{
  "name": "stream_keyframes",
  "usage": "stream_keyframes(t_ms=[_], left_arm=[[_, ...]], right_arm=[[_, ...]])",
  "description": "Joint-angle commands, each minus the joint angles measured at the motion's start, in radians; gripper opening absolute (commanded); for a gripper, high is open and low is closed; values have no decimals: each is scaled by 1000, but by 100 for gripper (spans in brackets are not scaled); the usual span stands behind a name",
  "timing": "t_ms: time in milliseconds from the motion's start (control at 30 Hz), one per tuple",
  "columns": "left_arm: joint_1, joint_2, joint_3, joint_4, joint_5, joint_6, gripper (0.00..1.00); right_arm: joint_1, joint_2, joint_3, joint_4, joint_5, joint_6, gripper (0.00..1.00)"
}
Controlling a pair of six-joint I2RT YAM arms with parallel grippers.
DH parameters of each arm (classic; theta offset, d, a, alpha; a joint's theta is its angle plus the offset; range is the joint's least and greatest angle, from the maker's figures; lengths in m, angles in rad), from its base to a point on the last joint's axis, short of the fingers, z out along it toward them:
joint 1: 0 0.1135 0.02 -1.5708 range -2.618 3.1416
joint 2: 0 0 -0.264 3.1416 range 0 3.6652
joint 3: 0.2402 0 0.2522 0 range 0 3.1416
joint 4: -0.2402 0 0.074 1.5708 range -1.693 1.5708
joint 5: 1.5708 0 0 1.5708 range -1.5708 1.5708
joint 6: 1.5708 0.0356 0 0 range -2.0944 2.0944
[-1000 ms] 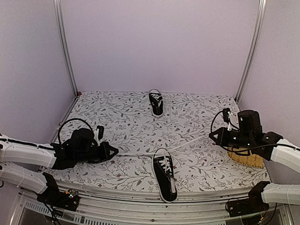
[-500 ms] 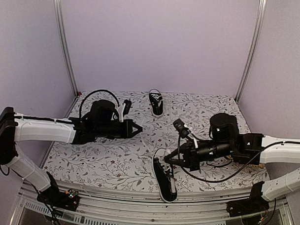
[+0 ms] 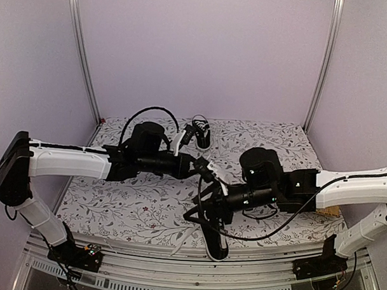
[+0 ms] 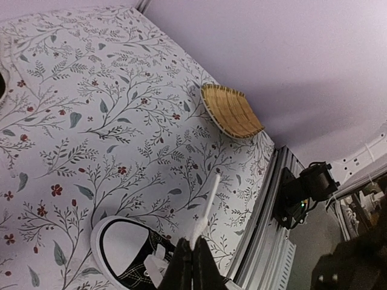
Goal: Tie the shoes
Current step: Place the shoelace at the center of the board, then pass from the left arm to the right
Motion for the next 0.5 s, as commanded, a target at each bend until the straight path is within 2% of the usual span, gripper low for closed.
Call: stream_keyframes(t_ms=[0,200,467], left_arm=[[-38,-2,2,60,39,48,0],[-61,-30,-13,120,47,43,0],[-72,-60,-14,89,30,50,0]], right_arm=[[-168,-114,-71,-22,33,61,78],[-346,-173,-185,98,-86,74,77],[-370,-78,-159,220,-204,-15,75]])
